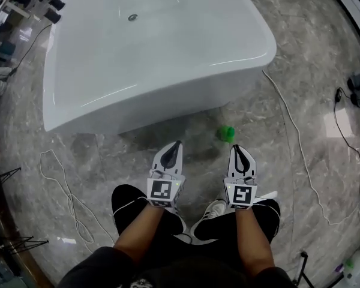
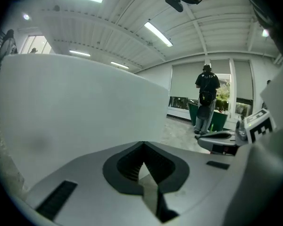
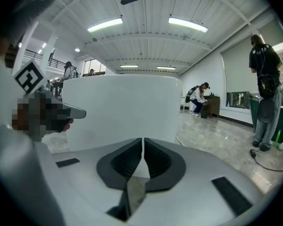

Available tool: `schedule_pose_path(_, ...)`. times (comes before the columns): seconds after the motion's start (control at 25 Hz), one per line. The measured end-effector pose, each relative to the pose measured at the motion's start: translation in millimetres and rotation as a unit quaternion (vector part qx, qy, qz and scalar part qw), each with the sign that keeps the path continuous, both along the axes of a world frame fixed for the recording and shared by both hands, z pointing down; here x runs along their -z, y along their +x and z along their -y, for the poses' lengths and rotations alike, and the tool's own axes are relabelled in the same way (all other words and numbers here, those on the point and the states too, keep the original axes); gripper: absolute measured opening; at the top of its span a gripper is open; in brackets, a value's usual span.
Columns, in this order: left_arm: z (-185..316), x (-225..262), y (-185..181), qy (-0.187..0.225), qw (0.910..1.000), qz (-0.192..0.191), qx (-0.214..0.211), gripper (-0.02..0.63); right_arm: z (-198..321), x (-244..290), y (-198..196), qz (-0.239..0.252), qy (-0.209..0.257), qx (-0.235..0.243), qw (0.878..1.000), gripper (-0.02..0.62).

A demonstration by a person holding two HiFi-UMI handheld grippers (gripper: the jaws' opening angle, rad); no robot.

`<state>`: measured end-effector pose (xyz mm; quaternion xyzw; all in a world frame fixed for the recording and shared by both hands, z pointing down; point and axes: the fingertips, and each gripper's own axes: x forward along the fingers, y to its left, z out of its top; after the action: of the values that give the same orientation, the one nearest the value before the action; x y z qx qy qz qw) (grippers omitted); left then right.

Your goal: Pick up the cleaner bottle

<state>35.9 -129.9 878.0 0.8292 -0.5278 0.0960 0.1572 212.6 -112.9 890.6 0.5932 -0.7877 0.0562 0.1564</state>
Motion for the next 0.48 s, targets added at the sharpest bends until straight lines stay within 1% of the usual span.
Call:
schedule_pose_path(0.2,1.5,-58.2,8.3,0.011,0.9999,0.007,-0.011,0.006,-7.3,-79.4,7.6,0.000,-0.013,-0.009,1.000,0.021)
schedule_pose_path(0.24,2.2,-67.0,9.7,0.014,0.9998,0.008,-0.014,0.006,-7.7,-92.4,9.3,0.000,-0.016,-0.014,1.000,0.033)
schedule_pose_path(0.36,6.0,-82.5,14.5,0.029,0.9992,0.009,-0.025,0.006,-10.1,-125.7,15.3,0.001,-0.025,-0.033,0.999,0.139)
schedule_pose_path(0.48,12.9,-81.7,14.1,0.046,0.9986,0.015,-0.024,0.006,-5.8,-153.5,23.0,0.003,-0.037,-0.045,0.998,0.192)
